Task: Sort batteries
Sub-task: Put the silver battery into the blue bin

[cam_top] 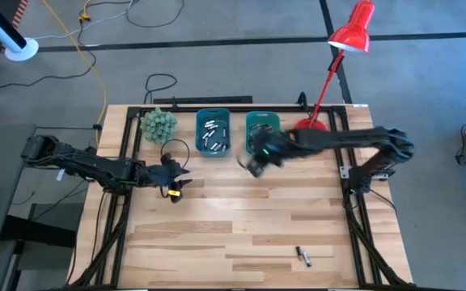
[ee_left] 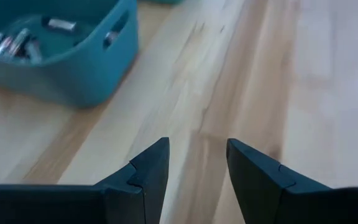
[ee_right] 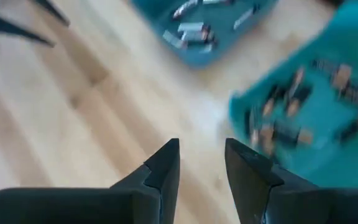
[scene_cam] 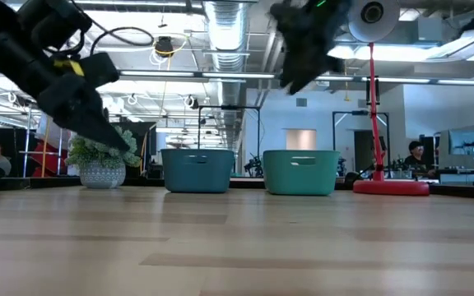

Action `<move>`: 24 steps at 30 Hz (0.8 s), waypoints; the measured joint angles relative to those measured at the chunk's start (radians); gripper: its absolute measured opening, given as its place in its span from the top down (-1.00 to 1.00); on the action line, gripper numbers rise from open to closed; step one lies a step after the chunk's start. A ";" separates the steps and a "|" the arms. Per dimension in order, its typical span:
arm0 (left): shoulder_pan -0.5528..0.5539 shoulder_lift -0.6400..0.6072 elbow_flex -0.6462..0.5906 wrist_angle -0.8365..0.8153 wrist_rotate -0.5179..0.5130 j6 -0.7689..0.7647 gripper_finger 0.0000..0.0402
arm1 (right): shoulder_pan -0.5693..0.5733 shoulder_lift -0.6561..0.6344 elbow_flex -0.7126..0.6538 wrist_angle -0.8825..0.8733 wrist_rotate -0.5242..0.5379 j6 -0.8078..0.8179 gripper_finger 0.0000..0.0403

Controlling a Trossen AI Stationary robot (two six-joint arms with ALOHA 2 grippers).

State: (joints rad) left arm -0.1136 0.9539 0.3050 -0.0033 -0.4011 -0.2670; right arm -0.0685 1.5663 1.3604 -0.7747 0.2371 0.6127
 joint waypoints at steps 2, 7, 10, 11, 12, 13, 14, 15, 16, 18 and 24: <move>-0.006 0.000 0.024 0.001 0.004 0.009 0.23 | 0.062 -0.080 -0.073 -0.019 0.029 0.088 0.29; -0.020 0.020 0.111 0.004 0.004 0.131 0.23 | 0.255 -0.237 -0.217 -0.106 0.147 0.362 0.29; -0.025 0.064 0.172 0.004 0.003 0.157 0.23 | 0.389 -0.292 -0.287 -0.145 0.183 0.543 0.31; -0.027 0.082 0.192 0.006 0.003 0.152 0.23 | 0.432 -0.303 -0.310 -0.152 0.186 0.601 0.31; -0.029 0.100 0.211 0.005 0.003 0.139 0.23 | 0.475 -0.309 -0.330 -0.156 0.188 0.653 0.31; -0.031 0.120 0.229 0.000 0.003 0.121 0.23 | 0.518 -0.312 -0.348 -0.154 0.193 0.706 0.31; -0.034 0.141 0.251 0.000 0.003 0.099 0.23 | 0.560 -0.313 -0.364 -0.153 0.193 0.763 0.31; -0.038 0.163 0.272 0.004 0.003 0.074 0.23 | 0.601 -0.309 -0.377 -0.155 0.195 0.816 0.31; -0.045 0.186 0.295 0.002 0.003 0.051 0.23 | 0.639 -0.303 -0.383 -0.162 0.194 0.865 0.31; -0.065 0.237 0.347 -0.008 0.003 0.022 0.23 | 0.722 -0.286 -0.385 -0.178 0.194 0.959 0.31; -0.149 0.444 0.539 -0.006 0.003 0.066 0.23 | 0.950 -0.237 -0.384 -0.226 0.194 1.218 0.31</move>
State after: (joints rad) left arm -0.2629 1.3980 0.8440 -0.0094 -0.3980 -0.2012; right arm 0.8816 1.3298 0.9760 -1.0010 0.4313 1.8308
